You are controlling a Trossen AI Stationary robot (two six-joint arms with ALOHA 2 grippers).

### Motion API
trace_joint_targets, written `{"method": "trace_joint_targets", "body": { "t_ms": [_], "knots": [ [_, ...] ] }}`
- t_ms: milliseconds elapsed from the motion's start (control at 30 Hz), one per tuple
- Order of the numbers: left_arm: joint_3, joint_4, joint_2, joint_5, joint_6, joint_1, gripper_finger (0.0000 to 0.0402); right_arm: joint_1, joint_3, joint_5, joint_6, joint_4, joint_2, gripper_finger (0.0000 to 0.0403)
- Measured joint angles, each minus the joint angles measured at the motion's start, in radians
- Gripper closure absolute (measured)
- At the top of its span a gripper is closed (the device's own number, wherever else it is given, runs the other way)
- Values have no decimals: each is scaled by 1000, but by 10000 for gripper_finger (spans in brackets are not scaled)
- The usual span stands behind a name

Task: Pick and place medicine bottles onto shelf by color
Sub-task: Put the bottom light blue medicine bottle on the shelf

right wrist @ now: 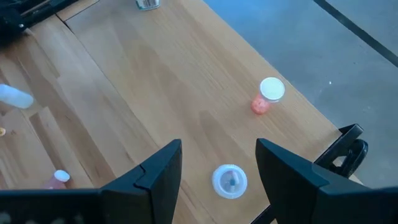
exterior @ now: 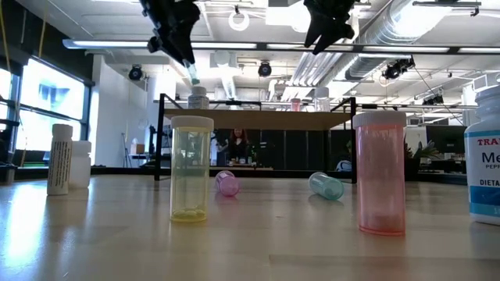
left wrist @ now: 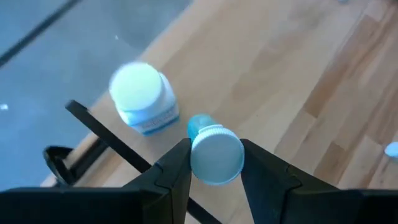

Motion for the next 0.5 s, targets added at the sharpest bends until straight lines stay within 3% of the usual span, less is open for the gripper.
{"method": "trace_joint_targets", "body": {
  "t_ms": [500],
  "knots": [
    [5,-95,144,8,-43,-3,287,0,0,0,8,0,0,206]
  ]
}}
